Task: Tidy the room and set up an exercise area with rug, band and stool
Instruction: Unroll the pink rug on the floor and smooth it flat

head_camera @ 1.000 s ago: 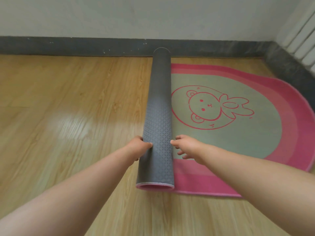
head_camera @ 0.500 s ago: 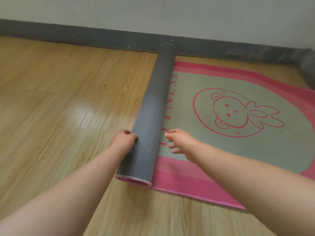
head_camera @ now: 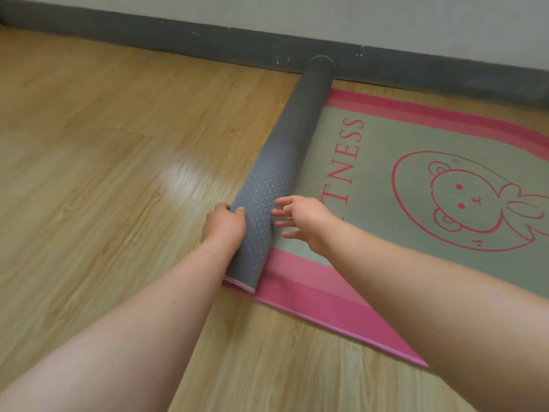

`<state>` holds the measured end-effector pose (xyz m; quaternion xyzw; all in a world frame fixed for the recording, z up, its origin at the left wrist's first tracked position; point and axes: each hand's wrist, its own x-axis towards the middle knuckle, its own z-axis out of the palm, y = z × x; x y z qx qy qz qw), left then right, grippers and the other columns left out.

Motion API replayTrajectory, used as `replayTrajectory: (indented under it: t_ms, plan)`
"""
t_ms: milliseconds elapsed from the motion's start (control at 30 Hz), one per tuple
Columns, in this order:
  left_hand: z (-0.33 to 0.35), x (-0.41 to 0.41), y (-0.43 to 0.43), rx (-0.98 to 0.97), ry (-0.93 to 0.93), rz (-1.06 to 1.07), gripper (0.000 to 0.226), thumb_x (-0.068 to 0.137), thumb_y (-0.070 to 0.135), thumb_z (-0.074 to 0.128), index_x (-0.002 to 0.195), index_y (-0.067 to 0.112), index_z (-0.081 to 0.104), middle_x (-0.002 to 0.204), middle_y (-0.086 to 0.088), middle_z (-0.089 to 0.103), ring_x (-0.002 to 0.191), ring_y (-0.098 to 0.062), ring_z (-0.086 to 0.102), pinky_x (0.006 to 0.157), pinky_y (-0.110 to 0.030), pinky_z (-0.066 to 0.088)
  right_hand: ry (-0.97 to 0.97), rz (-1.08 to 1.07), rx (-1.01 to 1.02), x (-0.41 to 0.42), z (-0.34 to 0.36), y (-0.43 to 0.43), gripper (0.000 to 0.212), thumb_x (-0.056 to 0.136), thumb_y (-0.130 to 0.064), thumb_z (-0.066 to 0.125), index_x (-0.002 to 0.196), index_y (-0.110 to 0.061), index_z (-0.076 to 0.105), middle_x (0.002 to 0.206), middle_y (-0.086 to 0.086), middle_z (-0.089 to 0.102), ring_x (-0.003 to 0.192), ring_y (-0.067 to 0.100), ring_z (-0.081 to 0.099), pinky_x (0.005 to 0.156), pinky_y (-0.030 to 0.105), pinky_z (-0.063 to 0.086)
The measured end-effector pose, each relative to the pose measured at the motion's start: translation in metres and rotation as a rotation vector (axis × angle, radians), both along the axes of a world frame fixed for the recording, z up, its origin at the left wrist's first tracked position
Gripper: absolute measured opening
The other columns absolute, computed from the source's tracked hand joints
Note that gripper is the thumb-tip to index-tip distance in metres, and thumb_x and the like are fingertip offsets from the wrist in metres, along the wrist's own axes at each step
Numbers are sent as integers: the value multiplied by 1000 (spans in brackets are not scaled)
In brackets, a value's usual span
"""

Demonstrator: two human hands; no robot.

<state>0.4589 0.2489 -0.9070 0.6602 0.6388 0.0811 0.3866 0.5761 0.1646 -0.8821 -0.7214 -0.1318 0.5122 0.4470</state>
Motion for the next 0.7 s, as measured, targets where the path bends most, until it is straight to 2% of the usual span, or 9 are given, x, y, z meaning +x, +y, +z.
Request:
replayTrajectory:
  t_ms: [133,200,300,367,433,567,633,700]
  plan:
    - [0,-10,7,117,68,11,47,96,35,45,138,13,47,139,-15,49,127,-35,47,104,-41,39,-13,-62,-41,2,-2,1,39,99,-7,30,129,-9,56,107,10,60,91,24,56,76,35,49]
    - [3,-5,3,221,80,-14,45,96,32,46,137,13,49,138,-15,49,128,-34,45,106,-40,37,-20,-77,-59,8,-2,-5,38,100,-7,30,129,-8,55,105,9,58,90,26,56,76,35,50]
    - [8,15,-12,359,95,-113,43,96,29,47,136,13,49,138,-12,49,130,-30,42,108,-38,32,-15,-102,-75,22,-2,-20,36,101,-8,31,128,-7,55,106,10,57,90,26,55,64,30,46]
    - [8,30,-23,426,94,-206,43,96,28,47,136,13,49,138,-11,50,130,-28,42,108,-37,30,-15,-121,-75,32,-5,-31,35,101,-11,33,129,-8,54,107,10,57,88,25,55,64,29,47]
    - [4,46,-37,458,86,-289,42,96,27,47,136,14,50,138,-8,50,130,-26,41,110,-37,28,-18,-139,-71,45,-10,-43,34,101,-13,36,129,-8,53,106,9,56,85,22,54,68,31,50]
    - [-6,77,-64,468,77,-386,43,96,25,46,137,14,49,139,-6,49,132,-24,40,113,-35,25,-48,-151,-119,72,-20,-69,32,101,-16,38,129,-8,52,109,8,56,91,22,55,91,40,50]
    - [-10,91,-74,434,69,-392,42,96,23,44,137,15,49,140,-5,48,132,-23,39,113,-35,25,-58,-151,-139,85,-26,-82,31,101,-16,39,128,-8,52,115,13,59,91,22,55,95,42,49]
    - [-12,98,-82,405,70,-373,41,97,18,41,137,16,49,140,-5,48,132,-23,39,112,-34,25,-62,-155,-145,93,-28,-90,29,100,-15,39,126,-9,52,120,17,60,88,22,54,92,41,50]
